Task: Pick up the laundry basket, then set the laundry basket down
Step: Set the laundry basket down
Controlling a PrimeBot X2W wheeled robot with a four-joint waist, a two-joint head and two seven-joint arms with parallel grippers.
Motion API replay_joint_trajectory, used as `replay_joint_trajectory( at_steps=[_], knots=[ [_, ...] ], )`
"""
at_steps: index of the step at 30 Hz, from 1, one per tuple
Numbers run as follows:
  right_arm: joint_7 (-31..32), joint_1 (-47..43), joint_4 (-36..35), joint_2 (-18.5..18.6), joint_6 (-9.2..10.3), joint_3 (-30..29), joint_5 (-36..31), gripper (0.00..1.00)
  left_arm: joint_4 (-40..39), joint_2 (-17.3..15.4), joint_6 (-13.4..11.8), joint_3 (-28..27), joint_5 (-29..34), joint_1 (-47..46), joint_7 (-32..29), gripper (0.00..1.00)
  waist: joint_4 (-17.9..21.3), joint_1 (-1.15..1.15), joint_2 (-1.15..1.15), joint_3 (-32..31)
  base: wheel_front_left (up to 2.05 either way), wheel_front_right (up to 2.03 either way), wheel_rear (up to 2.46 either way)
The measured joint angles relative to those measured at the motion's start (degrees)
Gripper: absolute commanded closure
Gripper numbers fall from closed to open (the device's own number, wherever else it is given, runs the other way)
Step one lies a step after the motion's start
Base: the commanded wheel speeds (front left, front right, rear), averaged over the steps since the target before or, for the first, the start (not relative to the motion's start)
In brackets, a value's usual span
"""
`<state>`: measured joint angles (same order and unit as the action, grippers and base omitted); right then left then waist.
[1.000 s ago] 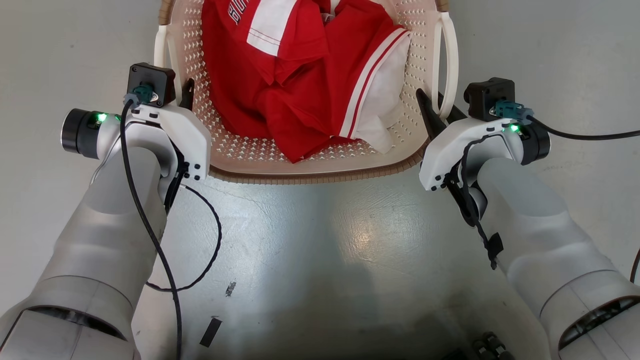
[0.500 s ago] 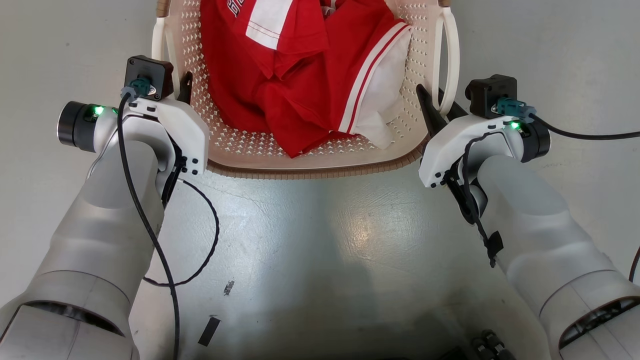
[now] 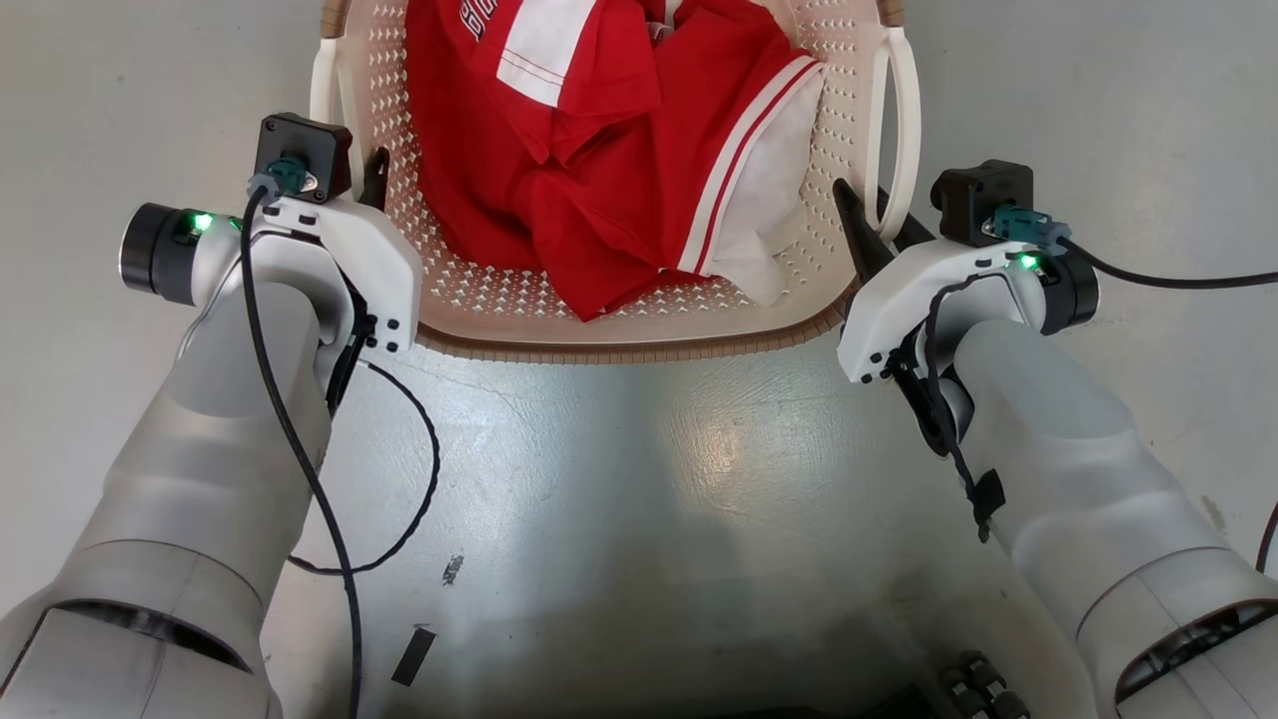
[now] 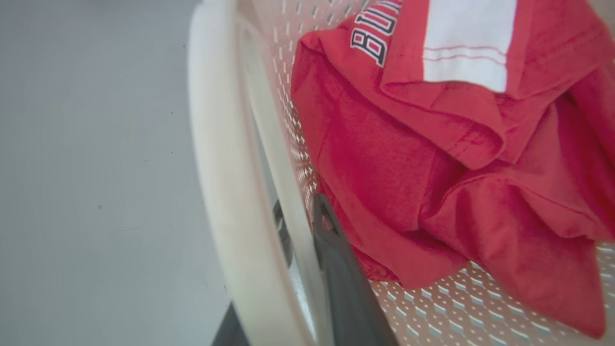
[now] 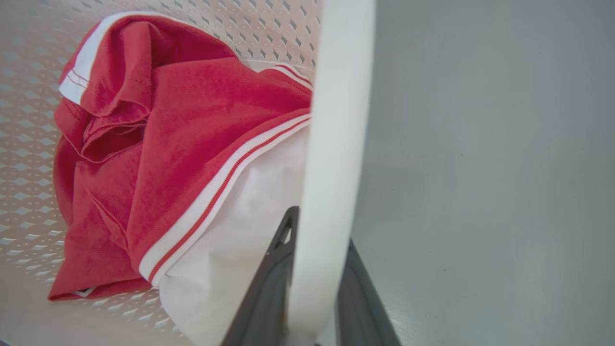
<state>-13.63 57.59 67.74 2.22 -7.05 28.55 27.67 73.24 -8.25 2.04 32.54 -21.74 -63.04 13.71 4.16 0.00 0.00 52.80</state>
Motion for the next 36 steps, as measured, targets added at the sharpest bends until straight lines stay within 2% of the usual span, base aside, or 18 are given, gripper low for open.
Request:
replay_joint_trajectory(
  at_steps=[1, 2, 3, 4, 5, 6, 9, 22, 36],
  knots=[
    [0.0, -0.02, 0.1, -0.01, 0.0, -0.03, 0.12, 0.89, 0.07, 0.07, 0.0, 0.13, 0.0, -0.01, -0.07, 1.0, 0.03, 0.0, 0.0, 0.11, 0.0, 0.0, 0.0],
    [0.0, 0.01, 0.14, 0.0, -0.01, -0.04, 0.22, 0.63, 0.13, 0.15, -0.01, 0.23, 0.0, -0.02, -0.08, 1.0, 0.04, 0.0, 0.0, 0.21, 0.0, 0.0, 0.0],
    [0.0, 0.02, 0.2, 0.0, -0.01, -0.1, 0.23, 0.25, 0.13, 0.12, -0.01, 0.3, 0.0, -0.07, -0.08, 0.64, 0.08, 0.0, 0.0, 0.31, 0.0, 0.0, 0.0],
    [0.0, 0.02, 0.32, 0.02, -0.04, -0.1, 0.24, 0.0, 0.14, -0.01, -0.01, 0.51, 0.01, -0.21, -0.08, 0.44, 0.12, 0.0, 0.0, 0.42, 0.0, 0.0, 0.0],
    [-0.18, 0.04, 0.44, 0.18, -0.26, -0.09, 0.23, 0.0, 0.33, -0.34, 0.0, 0.93, 0.03, -0.41, -0.09, 0.31, 0.15, 0.0, 0.0, 0.56, 0.0, 0.0, 0.0],
    [-0.58, 0.1, 0.6, 0.49, -0.26, -0.15, 0.22, 0.0, 0.46, -0.77, -0.01, 1.09, 0.04, -0.49, -0.1, 0.0, 0.18, 0.0, 0.0, 0.72, 0.0, 0.0, 0.0],
    [-0.68, 0.22, 1.08, 1.43, -0.34, -0.82, 0.02, 0.0, 0.81, -1.77, -0.12, 1.07, 0.01, -0.79, -0.35, 0.0, 0.2, 0.0, 0.0, 1.21, 0.0, 0.0, 0.0],
    [-0.77, 0.2, 0.82, 1.33, -0.34, -2.43, -1.71, 0.0, 0.81, -1.18, -1.03, 1.08, -0.67, -0.84, 0.2, 0.0, -0.32, 0.0, 0.0, 0.8, 0.0, 0.0, 0.0],
    [-0.77, -1.03, -2.53, 1.34, -0.34, -3.97, -4.52, 0.0, -0.03, -0.47, -0.99, 0.03, -3.27, 1.97, 0.77, 0.0, -0.3, 0.0, 0.0, -6.0, 0.0, 0.0, 0.0]
  ],
)
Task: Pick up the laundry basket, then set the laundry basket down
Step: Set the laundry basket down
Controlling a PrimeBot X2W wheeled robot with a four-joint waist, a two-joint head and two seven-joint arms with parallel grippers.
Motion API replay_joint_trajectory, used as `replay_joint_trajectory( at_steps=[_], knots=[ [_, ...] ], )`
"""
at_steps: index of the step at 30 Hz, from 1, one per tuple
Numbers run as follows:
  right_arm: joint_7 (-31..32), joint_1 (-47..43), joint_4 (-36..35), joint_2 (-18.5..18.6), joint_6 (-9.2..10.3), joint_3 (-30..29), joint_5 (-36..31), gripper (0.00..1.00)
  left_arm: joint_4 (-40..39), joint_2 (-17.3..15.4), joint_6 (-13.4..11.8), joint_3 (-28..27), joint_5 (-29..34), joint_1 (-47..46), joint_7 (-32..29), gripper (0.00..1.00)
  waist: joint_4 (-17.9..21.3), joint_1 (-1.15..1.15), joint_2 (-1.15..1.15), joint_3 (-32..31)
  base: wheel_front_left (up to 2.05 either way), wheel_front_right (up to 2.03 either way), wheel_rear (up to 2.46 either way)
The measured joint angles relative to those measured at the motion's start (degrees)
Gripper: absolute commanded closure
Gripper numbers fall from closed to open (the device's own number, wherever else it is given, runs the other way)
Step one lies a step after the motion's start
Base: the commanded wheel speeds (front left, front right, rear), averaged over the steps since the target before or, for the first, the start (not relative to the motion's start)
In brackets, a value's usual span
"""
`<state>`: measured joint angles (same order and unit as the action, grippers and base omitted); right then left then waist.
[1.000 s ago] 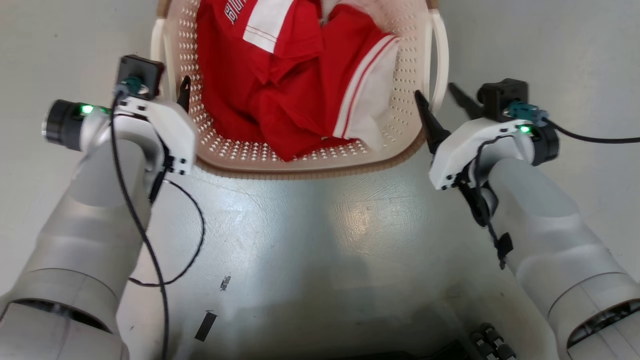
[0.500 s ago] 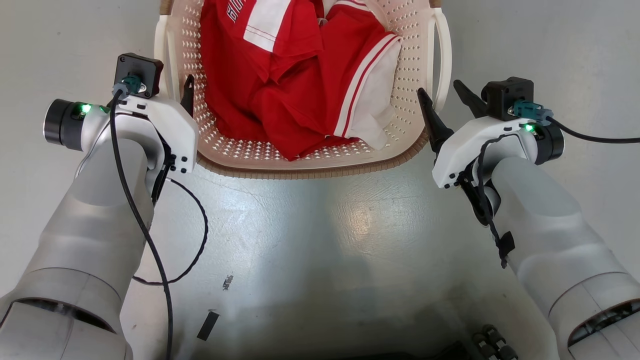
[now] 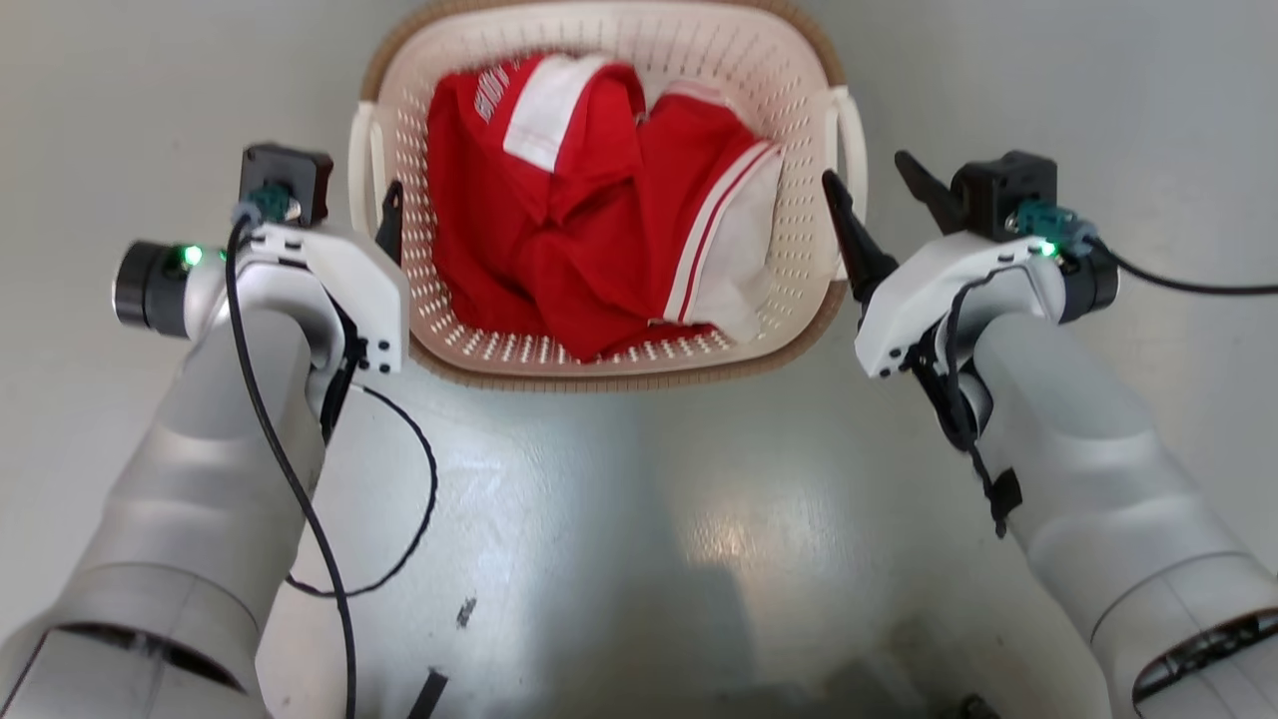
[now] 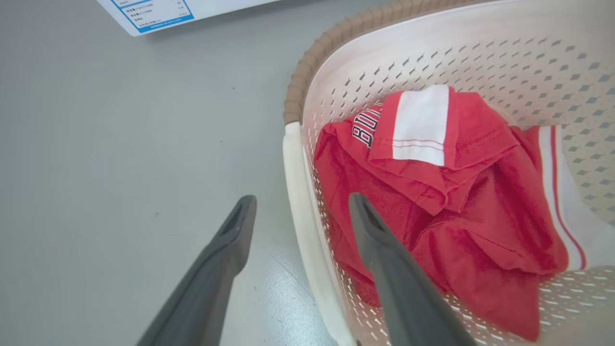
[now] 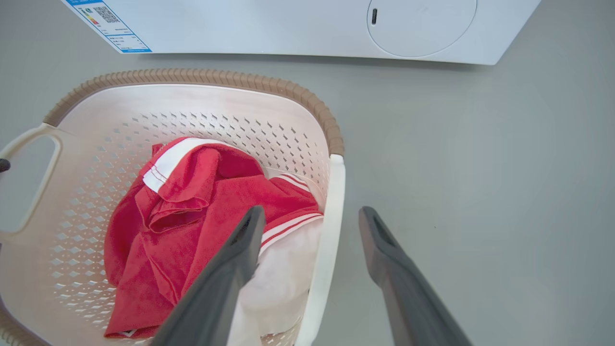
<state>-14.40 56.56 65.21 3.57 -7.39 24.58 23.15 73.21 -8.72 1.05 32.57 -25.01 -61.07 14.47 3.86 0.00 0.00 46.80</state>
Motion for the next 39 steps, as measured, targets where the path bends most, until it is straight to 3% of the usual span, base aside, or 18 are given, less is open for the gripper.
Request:
replay_joint_trajectory(
  at_steps=[15, 29, 39],
  knots=[
    [0.01, -13.08, -6.61, -0.03, 0.0, -8.03, -8.02, 0.0, -11.85, -0.81, -0.37, -4.28, -0.68, 15.29, 0.16, 0.0, 0.64, 0.0, 0.0, -16.66, 0.0, 0.0, 0.0],
    [0.02, -30.26, -22.21, -0.3, 0.0, -17.06, -15.48, 0.0, -25.98, -0.92, -1.63, -13.16, 0.46, 32.06, 0.16, 0.0, 0.96, 0.0, 0.0, -32.79, 0.0, 0.0, 0.0],
    [0.02, -40.08, -30.23, -0.43, 0.0, -19.15, -16.82, 0.0, -35.2, -0.87, -2.42, -18.35, 3.5, 44.18, 0.16, 0.0, 1.15, 0.0, 0.0, -40.94, 0.0, 0.0, 0.0]
  ],
)
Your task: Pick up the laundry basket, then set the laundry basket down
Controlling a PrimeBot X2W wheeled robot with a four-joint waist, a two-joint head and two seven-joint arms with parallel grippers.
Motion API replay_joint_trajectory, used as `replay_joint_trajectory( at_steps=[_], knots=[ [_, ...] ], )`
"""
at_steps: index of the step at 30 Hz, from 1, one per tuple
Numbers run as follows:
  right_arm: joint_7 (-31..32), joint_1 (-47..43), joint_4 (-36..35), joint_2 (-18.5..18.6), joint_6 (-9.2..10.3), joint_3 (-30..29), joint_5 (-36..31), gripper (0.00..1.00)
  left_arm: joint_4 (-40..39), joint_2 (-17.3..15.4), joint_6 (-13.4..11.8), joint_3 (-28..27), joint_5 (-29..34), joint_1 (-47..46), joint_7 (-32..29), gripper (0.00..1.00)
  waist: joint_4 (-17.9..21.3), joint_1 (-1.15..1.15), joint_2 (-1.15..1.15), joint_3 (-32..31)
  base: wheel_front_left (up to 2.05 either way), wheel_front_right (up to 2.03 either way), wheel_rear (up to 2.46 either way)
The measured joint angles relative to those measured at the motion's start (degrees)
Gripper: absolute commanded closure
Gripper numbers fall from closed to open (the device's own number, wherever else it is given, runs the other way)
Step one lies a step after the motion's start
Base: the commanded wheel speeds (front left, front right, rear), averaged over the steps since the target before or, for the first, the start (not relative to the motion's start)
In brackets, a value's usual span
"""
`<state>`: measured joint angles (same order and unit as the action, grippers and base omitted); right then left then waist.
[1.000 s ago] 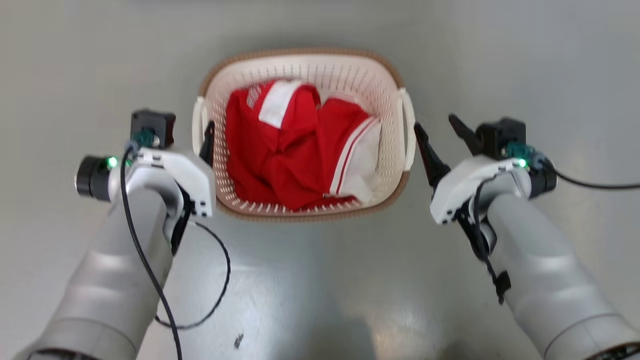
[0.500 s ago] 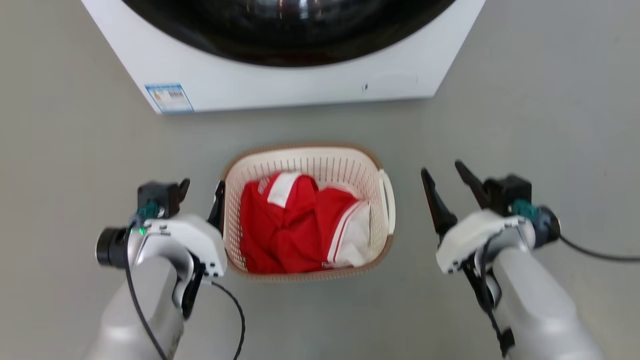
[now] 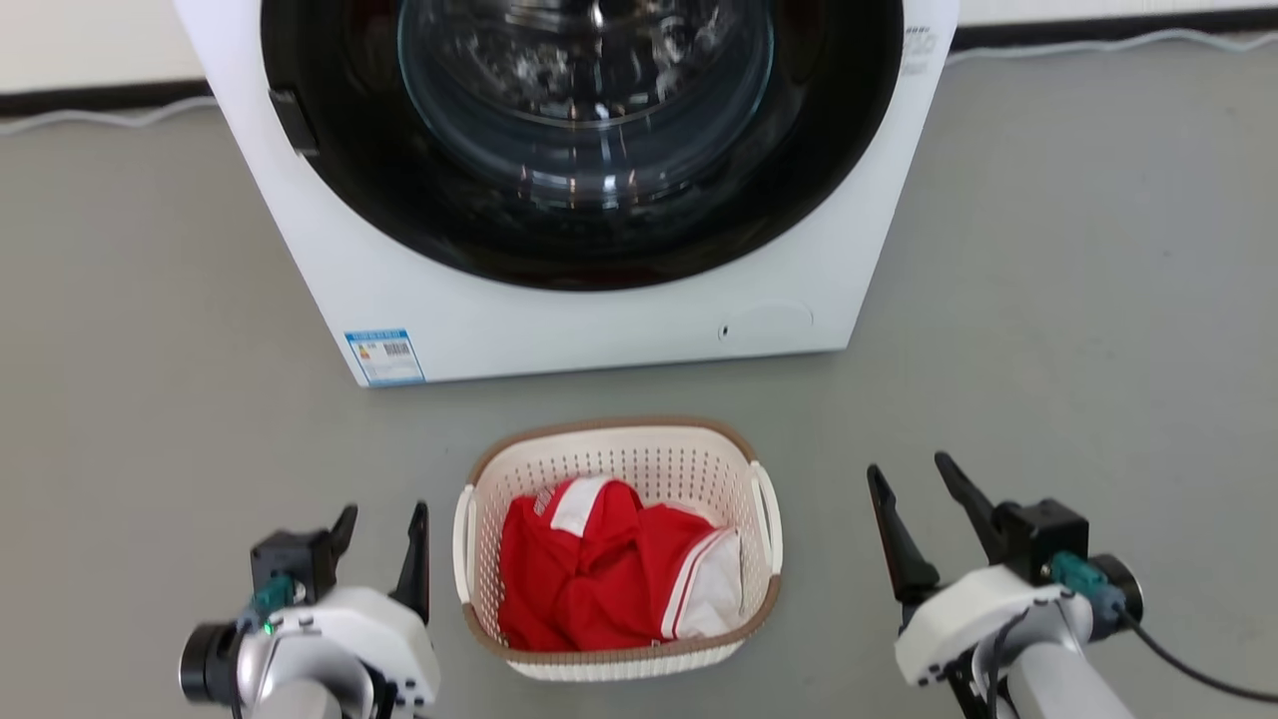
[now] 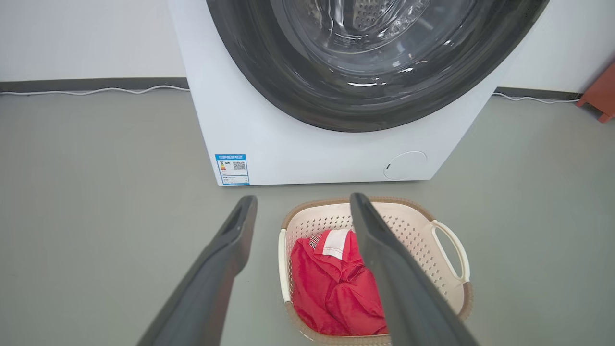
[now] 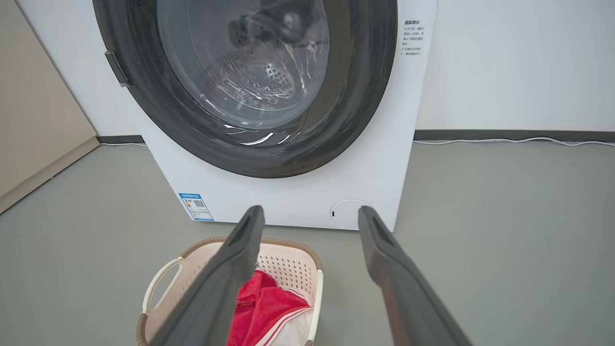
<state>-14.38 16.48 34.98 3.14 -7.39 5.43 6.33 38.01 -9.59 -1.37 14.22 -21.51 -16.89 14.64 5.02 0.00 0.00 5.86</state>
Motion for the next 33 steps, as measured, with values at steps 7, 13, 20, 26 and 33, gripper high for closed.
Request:
replay_joint_trajectory(
  at_steps=[7, 13, 20, 26, 33],
  knots=[
    [0.0, -5.48, -4.69, -0.09, 0.0, -0.38, -0.49, 0.0, -4.12, 0.52, -0.07, -2.34, 1.48, 6.81, 0.0, 0.0, -0.14, 0.01, 0.0, -4.14, 0.0, 0.0, 0.0],
    [0.0, -8.64, -8.06, -0.16, 0.0, -1.19, -0.53, 0.0, -9.31, 1.03, 0.2, -5.75, 1.88, 11.75, 0.0, 0.0, -0.17, 0.01, 0.0, -6.08, 0.0, 0.0, 0.0],
    [0.0, -13.11, -11.8, -0.21, 0.0, -2.65, -1.27, 0.0, -15.37, 2.48, 0.96, -8.51, 2.94, 18.27, 0.0, 0.0, -0.11, 0.01, 0.0, -7.36, 0.0, 0.0, 0.0],
    [0.0, -16.38, -15.41, -0.25, 0.01, -3.68, -1.26, 0.0, -21.08, 3.91, 1.9, -12.05, 3.97, 21.97, 0.0, 0.0, -0.15, 0.01, 0.0, -8.06, 0.0, 0.0, 0.0],
    [0.0, -18.03, -17.26, -0.32, 0.01, -4.6, -1.65, 0.0, -23.64, 5.08, 1.97, -14.49, 4.95, 25.86, 0.0, 0.0, 0.09, 0.01, 0.0, -8.32, 0.0, 0.0, 0.0]
  ],
)
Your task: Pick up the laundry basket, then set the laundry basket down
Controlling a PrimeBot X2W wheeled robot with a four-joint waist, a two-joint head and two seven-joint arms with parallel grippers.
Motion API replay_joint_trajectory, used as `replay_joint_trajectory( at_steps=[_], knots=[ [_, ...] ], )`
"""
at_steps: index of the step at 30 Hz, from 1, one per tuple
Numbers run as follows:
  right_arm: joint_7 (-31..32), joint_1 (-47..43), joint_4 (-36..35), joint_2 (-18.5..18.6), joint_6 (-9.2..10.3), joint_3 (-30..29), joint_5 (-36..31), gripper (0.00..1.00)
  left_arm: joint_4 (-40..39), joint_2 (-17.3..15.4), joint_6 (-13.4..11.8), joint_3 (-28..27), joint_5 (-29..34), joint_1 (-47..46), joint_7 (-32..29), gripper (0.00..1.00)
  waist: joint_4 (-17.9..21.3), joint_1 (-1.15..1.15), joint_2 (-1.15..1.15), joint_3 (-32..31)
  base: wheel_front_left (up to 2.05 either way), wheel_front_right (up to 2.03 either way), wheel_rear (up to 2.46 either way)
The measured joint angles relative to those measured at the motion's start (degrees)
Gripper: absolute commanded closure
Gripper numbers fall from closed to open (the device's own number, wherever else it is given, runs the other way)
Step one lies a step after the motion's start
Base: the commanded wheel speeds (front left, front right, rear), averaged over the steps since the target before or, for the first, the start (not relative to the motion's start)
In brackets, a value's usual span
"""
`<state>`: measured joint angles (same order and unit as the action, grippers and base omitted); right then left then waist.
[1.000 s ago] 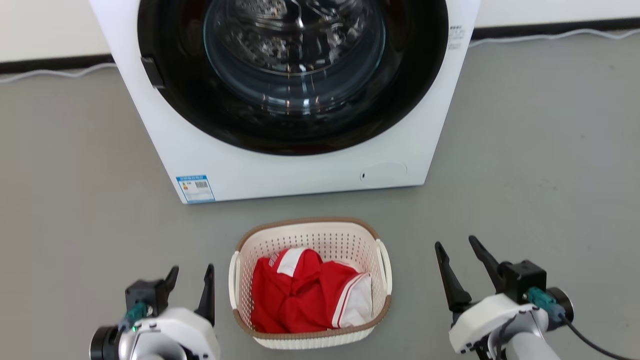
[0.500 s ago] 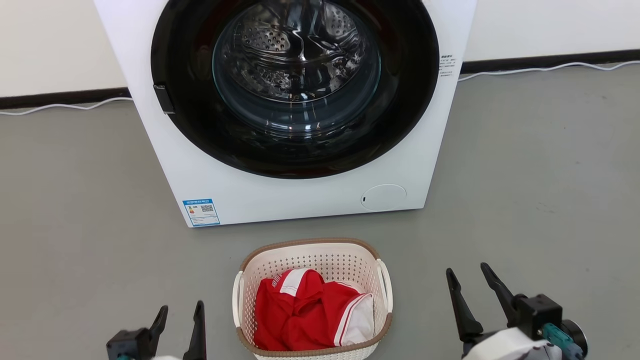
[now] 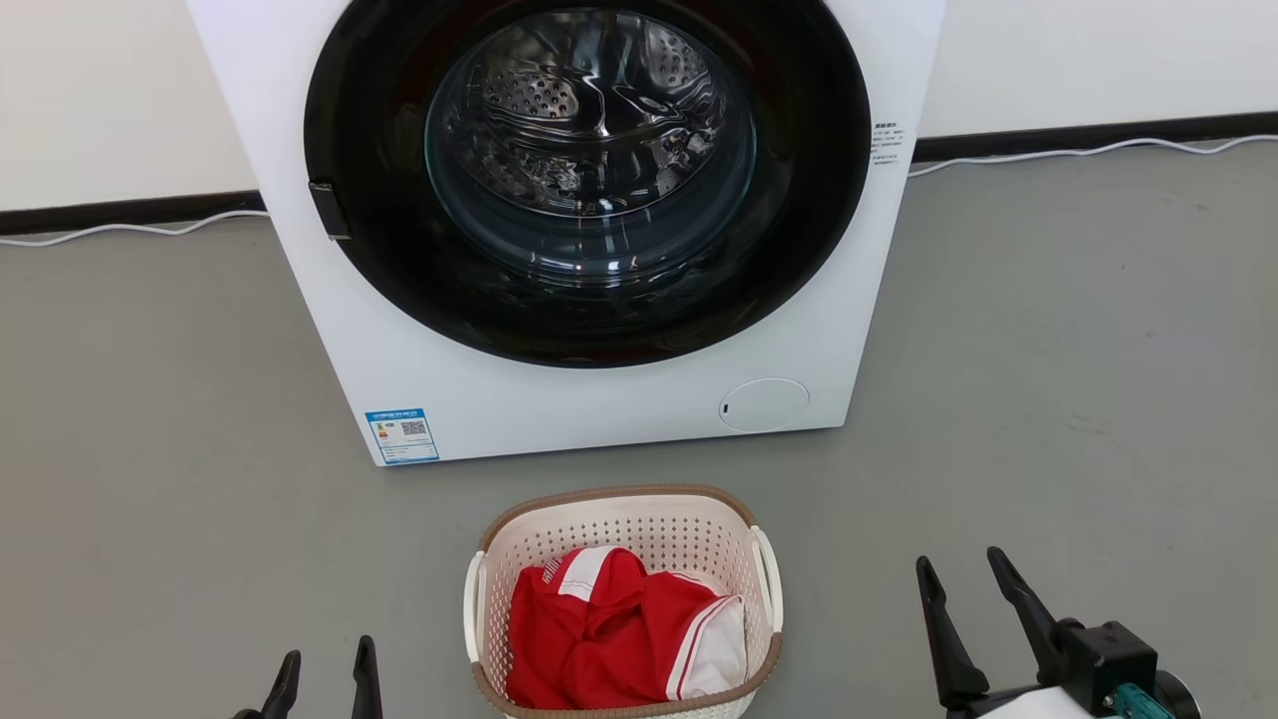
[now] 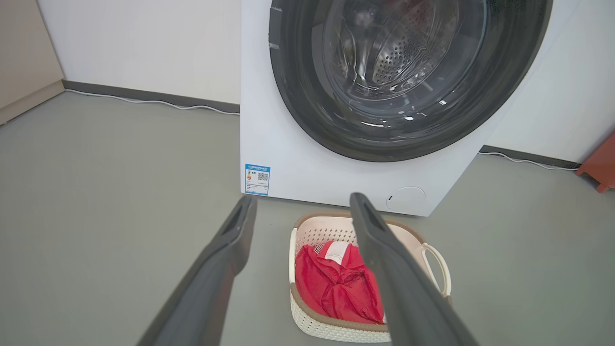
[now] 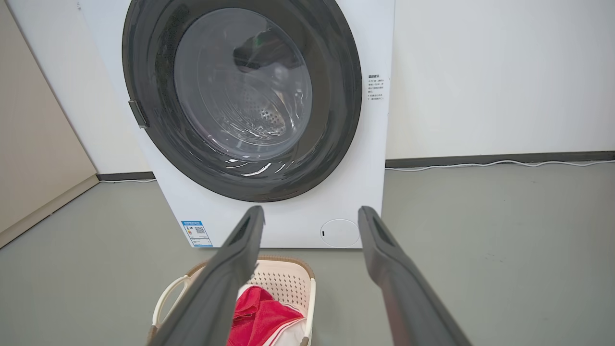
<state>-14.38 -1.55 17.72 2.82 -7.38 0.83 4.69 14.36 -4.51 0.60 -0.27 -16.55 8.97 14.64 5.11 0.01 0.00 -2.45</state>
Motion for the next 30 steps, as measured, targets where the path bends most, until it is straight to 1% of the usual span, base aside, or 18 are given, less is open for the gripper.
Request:
replay_joint_trajectory(
  at_steps=[6, 7, 15, 21, 30],
  knots=[
    [0.0, -0.97, -0.03, 0.0, 0.0, -0.33, -0.03, 0.0, 0.01, 0.63, 0.51, -1.36, 0.44, 0.02, 0.0, 0.0, 0.12, 0.0, 0.0, 0.1, 0.0, 0.0, 0.0],
    [0.01, -0.99, 0.09, -0.01, 0.0, -0.32, -0.03, 1.0, 0.16, 0.67, 0.48, -1.48, 0.44, 0.02, 0.0, 1.0, 0.13, 0.0, 0.0, 0.1, 0.0, 0.0, 0.0],
    [0.33, -3.39, 5.23, -0.05, 0.0, -0.31, 0.27, 1.0, 5.71, 1.69, 0.47, -1.32, -0.08, 0.39, -0.42, 1.0, 0.11, 0.0, 0.0, 0.12, 0.0, 0.0, 0.0],
    [1.13, -3.28, 5.12, -0.07, 0.0, -0.53, 4.33, 1.0, 5.84, 2.02, 0.49, -1.38, -3.36, 0.47, -1.35, 1.0, -0.16, -0.03, 0.0, 0.11, 0.0, 0.0, 0.0],
    [2.6, -3.13, 4.79, -0.07, 0.0, -0.87, 10.73, 1.0, 5.6, 2.02, 0.78, -1.46, -8.77, 0.37, -2.92, 1.0, -0.55, -0.02, 0.0, 0.43, 0.0, 0.0, 0.0]
  ],
)
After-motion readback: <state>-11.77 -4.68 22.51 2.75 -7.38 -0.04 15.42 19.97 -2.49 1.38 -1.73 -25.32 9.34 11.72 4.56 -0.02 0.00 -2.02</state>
